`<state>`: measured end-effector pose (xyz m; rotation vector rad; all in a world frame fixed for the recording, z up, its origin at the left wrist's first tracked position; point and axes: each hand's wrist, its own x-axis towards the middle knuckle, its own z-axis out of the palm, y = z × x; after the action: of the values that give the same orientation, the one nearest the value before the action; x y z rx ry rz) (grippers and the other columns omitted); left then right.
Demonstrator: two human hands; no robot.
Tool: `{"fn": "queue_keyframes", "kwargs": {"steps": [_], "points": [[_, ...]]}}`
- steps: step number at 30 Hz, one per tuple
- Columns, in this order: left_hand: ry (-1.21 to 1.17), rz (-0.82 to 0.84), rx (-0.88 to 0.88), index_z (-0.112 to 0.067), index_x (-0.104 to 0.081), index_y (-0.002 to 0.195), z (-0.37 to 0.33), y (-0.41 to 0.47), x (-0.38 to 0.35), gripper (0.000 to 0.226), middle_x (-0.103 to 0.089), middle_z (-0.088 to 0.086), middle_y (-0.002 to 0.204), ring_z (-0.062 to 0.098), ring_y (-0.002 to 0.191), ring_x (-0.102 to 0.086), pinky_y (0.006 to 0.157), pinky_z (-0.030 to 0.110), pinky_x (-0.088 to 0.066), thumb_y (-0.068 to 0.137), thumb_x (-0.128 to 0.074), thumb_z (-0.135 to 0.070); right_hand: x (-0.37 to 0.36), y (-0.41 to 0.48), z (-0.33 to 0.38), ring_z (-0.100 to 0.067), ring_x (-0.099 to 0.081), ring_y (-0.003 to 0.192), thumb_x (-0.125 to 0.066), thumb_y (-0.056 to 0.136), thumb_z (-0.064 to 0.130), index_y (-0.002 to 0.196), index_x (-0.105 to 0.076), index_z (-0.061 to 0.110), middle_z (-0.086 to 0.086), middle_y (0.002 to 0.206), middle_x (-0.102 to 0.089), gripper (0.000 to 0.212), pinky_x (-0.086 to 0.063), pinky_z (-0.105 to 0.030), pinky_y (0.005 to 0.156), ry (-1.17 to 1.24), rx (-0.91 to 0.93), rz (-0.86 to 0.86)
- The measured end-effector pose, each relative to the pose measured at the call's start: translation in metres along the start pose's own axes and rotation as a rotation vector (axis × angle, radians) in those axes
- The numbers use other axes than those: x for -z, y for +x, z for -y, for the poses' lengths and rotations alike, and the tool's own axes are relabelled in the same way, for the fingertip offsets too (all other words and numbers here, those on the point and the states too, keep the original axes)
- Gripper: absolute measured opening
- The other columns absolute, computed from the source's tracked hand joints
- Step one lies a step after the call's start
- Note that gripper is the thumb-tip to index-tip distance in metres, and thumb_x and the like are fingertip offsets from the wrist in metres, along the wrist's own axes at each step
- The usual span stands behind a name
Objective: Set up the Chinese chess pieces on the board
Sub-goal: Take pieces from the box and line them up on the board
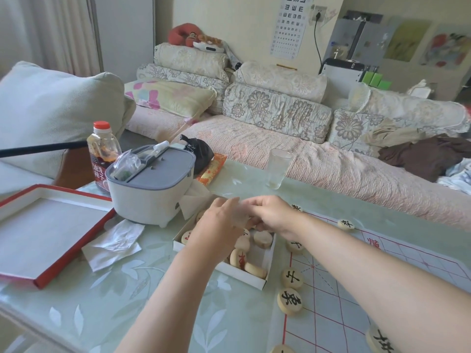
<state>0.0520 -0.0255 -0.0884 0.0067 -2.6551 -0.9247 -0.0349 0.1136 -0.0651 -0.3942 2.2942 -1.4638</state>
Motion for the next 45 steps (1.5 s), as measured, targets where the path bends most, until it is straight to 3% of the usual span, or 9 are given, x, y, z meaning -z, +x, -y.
{"fn": "queue_keyframes", "kwargs": {"steps": [5, 11, 14, 17, 23, 33, 36, 41, 45], "points": [[-0.002, -0.004, 0.064, -0.025, -0.054, 0.129, 0.004, -0.001, 0.005, 0.048, -0.051, 0.000, 0.114, 0.020, 0.103, -0.055, 0.086, 0.033, -0.048, 0.083, -0.069, -0.023, -0.010, -0.004, 0.005, -0.013, -0.062, 0.057, -0.064, 0.097, 0.021, 0.100, -0.067, 0.019, -0.002, 0.083, -0.072, 0.005, -0.035, -0.024, 0.050, -0.008, -0.009, 0.050], [0.085, 0.014, 0.179, -0.022, -0.059, 0.114, 0.017, -0.004, 0.012, 0.042, -0.052, -0.002, 0.104, 0.019, 0.093, -0.054, 0.078, 0.034, -0.052, 0.075, -0.073, -0.029, -0.011, 0.008, -0.002, -0.015, -0.065, 0.080, -0.069, 0.082, 0.040, 0.080, -0.073, 0.022, 0.004, 0.086, -0.071, 0.018, -0.049, -0.027, 0.065, -0.758, -0.004, -0.169], [0.082, 0.015, 0.173, -0.023, -0.060, 0.114, 0.020, -0.004, 0.011, 0.045, -0.052, -0.003, 0.102, 0.018, 0.091, -0.054, 0.079, 0.034, -0.052, 0.073, -0.075, -0.034, -0.022, 0.009, -0.002, -0.024, -0.061, 0.073, -0.067, 0.077, 0.047, 0.076, -0.062, 0.017, 0.000, 0.076, -0.062, 0.030, -0.043, -0.027, 0.056, -0.955, -0.092, -0.185], [0.103, 0.023, 0.157, -0.022, -0.059, 0.116, 0.020, -0.003, 0.012, 0.047, -0.052, -0.002, 0.102, 0.018, 0.091, -0.054, 0.078, 0.032, -0.051, 0.075, -0.075, -0.039, -0.033, 0.010, 0.009, -0.026, -0.060, 0.082, -0.074, 0.073, 0.053, 0.091, -0.052, 0.020, -0.001, 0.088, -0.057, 0.043, -0.045, -0.027, 0.065, -1.041, -0.175, -0.202], [0.117, 0.033, 0.133, -0.021, -0.060, 0.115, 0.020, -0.004, 0.010, 0.049, -0.053, -0.001, 0.100, 0.019, 0.089, -0.053, 0.075, 0.031, -0.049, 0.076, -0.072, -0.049, -0.042, 0.017, 0.020, -0.024, -0.070, 0.092, -0.082, 0.068, 0.046, 0.106, -0.062, 0.017, -0.002, 0.099, -0.066, 0.052, -0.053, -0.028, 0.074, -1.028, -0.272, -0.188], [0.079, 0.040, 0.132, -0.026, -0.061, 0.116, 0.014, -0.006, 0.010, 0.041, -0.051, -0.003, 0.097, 0.018, 0.086, -0.052, 0.073, 0.029, -0.047, 0.076, -0.071, -0.031, -0.025, 0.000, 0.016, -0.024, -0.047, 0.061, -0.068, 0.056, 0.033, 0.069, -0.055, 0.016, -0.002, 0.063, -0.048, 0.025, -0.033, -0.022, 0.045, -0.800, -0.102, -0.331], [0.084, 0.065, 0.148, -0.025, -0.058, 0.114, 0.005, -0.007, 0.008, 0.040, -0.046, -0.004, 0.094, 0.017, 0.086, -0.047, 0.073, 0.030, -0.046, 0.075, -0.069, -0.024, -0.010, -0.023, 0.014, -0.027, -0.060, 0.073, -0.072, 0.064, 0.035, 0.074, -0.068, 0.014, -0.004, 0.071, -0.066, 0.023, -0.050, -0.028, 0.060, -0.678, -0.003, -0.345], [0.089, 0.082, 0.158, -0.021, -0.052, 0.119, -0.008, -0.010, 0.003, 0.045, -0.047, -0.005, 0.102, 0.015, 0.092, -0.044, 0.079, 0.033, -0.047, 0.077, -0.068, -0.023, 0.016, -0.084, -0.007, -0.004, -0.065, 0.083, -0.081, 0.070, 0.042, 0.091, -0.069, 0.029, 0.012, 0.090, -0.070, 0.027, -0.053, -0.025, 0.076, -0.586, 0.106, -0.142], [0.109, 0.119, 0.121, -0.018, -0.054, 0.120, -0.019, -0.018, 0.000, 0.045, -0.045, -0.004, 0.103, 0.012, 0.091, -0.040, 0.074, 0.024, -0.034, 0.079, -0.070, -0.022, 0.024, -0.136, -0.027, 0.014, -0.054, 0.068, -0.084, 0.074, 0.034, 0.101, -0.070, 0.029, 0.020, 0.081, -0.064, 0.030, -0.038, -0.005, 0.062, -0.640, 0.127, 0.014]]}}
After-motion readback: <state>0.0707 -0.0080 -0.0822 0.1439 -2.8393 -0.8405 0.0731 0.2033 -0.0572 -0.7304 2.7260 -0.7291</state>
